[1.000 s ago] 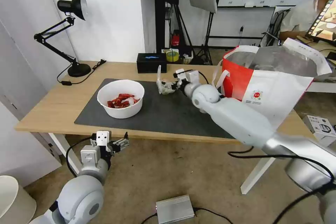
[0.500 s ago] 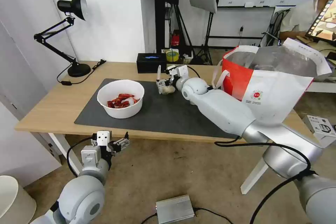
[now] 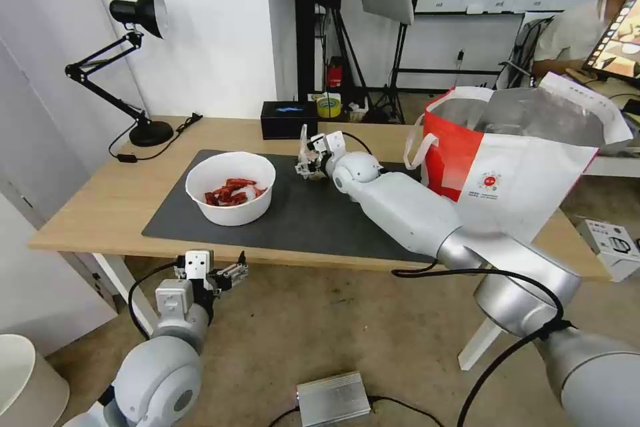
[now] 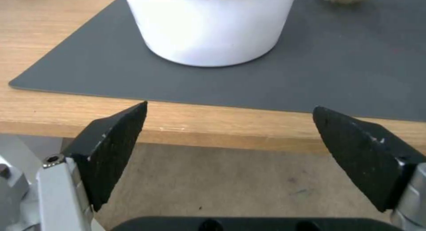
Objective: Pick up the trash from the table and place it into the takeout bag.
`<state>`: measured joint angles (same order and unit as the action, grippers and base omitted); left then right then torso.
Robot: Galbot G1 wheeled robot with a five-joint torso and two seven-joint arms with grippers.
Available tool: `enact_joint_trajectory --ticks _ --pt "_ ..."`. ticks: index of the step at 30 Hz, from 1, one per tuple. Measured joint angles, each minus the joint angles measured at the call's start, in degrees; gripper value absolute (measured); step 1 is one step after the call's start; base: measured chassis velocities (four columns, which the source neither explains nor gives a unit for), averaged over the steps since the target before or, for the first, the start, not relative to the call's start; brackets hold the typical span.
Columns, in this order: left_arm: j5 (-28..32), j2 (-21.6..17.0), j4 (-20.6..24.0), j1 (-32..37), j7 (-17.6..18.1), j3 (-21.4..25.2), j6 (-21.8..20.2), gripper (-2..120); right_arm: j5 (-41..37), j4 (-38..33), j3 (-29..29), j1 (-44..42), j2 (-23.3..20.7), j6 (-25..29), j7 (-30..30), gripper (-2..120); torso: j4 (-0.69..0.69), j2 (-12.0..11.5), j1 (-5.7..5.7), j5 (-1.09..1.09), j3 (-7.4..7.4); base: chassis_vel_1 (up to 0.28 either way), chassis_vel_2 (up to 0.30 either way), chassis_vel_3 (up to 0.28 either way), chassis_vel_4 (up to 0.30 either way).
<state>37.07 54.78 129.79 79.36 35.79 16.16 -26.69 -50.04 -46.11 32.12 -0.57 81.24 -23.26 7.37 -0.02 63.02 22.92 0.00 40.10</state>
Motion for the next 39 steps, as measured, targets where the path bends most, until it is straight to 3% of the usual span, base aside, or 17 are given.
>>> enact_joint_trajectory --ticks 18,26,28,31,35,37,39 --pt "-0.2 0.5 -0.3 0.0 -0.1 -0.1 0.4 100 0.9 2.0 -2.1 -2.3 1.3 0.3 0.6 97 0.02 0.0 0.00 0.00 0.00 0.000 0.000 0.000 0.000" --pt "-0.4 0.5 -0.3 0.0 -0.2 -0.5 0.5 100 1.7 2.3 -2.1 -2.3 1.3 2.2 0.4 67 0.02 0.0 0.00 0.00 0.00 0.000 0.000 0.000 0.000" --pt "-0.4 0.5 -0.3 0.0 -0.2 -0.6 0.5 100 1.7 2.4 -2.1 -2.3 1.3 2.3 0.4 65 0.01 0.0 0.00 0.00 0.00 0.000 0.000 0.000 0.000" --pt "-0.6 0.5 -0.2 0.2 -0.2 -0.7 0.5 100 2.0 2.4 -2.1 -2.3 1.0 3.1 0.3 48 0.02 0.0 0.00 0.00 0.00 0.000 0.000 0.000 0.000" --pt "-0.8 0.5 -0.1 0.4 -0.2 -0.7 0.5 100 2.2 2.1 -2.0 -2.3 0.7 3.6 0.3 35 0.01 0.0 0.00 0.00 0.00 0.000 0.000 0.000 0.000" --pt "-0.8 0.5 -0.1 0.4 -0.2 -0.7 0.5 100 2.2 2.1 -2.0 -2.3 0.6 3.7 0.3 35 0.01 0.0 0.00 0.00 0.00 0.000 0.000 0.000 0.000" --pt "-0.9 0.5 0.0 0.5 -0.2 -0.8 0.5 100 2.2 1.2 -2.0 -2.6 0.2 4.2 0.5 20 0.02 0.0 0.00 0.00 0.00 0.000 0.000 0.000 0.000"
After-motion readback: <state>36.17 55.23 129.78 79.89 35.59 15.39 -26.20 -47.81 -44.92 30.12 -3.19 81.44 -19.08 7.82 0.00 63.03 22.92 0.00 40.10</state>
